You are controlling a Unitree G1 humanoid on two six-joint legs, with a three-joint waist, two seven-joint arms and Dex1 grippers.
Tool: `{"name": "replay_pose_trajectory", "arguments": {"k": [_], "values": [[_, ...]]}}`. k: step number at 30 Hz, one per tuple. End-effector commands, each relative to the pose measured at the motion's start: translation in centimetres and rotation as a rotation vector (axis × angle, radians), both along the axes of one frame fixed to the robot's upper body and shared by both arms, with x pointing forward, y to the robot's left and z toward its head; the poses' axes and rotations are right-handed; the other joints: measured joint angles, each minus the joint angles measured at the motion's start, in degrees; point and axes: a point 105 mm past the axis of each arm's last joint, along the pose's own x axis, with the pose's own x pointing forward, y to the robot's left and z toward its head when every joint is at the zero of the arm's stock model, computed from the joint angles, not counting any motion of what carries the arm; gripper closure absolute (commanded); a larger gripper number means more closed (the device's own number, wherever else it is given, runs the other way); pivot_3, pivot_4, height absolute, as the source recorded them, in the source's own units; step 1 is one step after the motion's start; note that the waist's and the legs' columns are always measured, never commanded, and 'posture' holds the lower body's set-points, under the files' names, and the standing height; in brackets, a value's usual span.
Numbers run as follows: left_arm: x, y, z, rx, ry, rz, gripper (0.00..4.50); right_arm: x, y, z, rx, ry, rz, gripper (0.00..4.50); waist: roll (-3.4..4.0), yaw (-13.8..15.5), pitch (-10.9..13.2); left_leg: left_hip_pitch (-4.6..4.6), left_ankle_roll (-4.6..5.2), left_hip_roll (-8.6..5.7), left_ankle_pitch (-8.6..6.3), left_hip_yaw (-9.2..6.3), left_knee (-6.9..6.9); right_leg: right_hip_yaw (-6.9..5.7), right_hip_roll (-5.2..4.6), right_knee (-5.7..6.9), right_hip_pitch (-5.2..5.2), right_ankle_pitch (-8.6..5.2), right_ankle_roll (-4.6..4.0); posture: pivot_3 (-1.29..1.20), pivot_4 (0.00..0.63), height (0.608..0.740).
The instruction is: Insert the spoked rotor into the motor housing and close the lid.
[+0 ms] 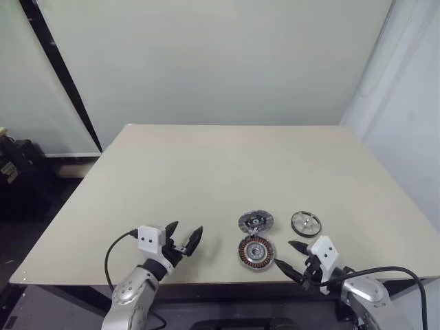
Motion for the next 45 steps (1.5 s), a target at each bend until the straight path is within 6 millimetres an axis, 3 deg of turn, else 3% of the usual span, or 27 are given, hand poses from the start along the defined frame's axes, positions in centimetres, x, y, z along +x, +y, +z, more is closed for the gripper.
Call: {"name": "replay_pose_trajectory", "arguments": {"k": [1,26,33,45], "values": [[0.5,-0.2,1.0,-0.002,-0.047,-0.006,0.0,0.7,-0.3,1.5,0.003,-0.069,-0.005,0.77,0.0,0.0,0.0,0.0,0.0,0.0,0.0,0.0,0.0,0.0,0.0,0.0,0.0,0.0,0.0,0.0,0.0,0.74],[1.6,-1.6,1.0,-0.021,-0.061,-0.052,0.0,0.4,-0.7,1.6,-0.004,-0.073,-0.028,0.77,-0.01,0.01,0.0,0.0,0.0,-0.01,0.0,0.0,0.0,0.01,0.01,-0.01,0.04,0.0,0.0,0.0,0.0,0.74],[1.8,-1.9,1.5,0.003,-0.09,-0.069,0.0,1.3,-1.1,2.2,0.018,-0.092,-0.031,0.77,-0.01,-0.02,0.0,0.0,0.01,-0.01,0.01,0.0,0.01,0.01,0.02,0.0,0.05,0.0,0.0,0.0,0.0,0.74],[-0.9,-1.0,2.4,0.057,-0.11,-0.066,0.0,1.8,-2.7,2.5,0.081,-0.059,-0.069,0.77,0.0,-0.01,0.0,-0.01,0.01,0.0,0.0,0.01,0.01,0.05,0.01,-0.01,0.02,0.0,0.0,0.0,0.0,0.74]]}}
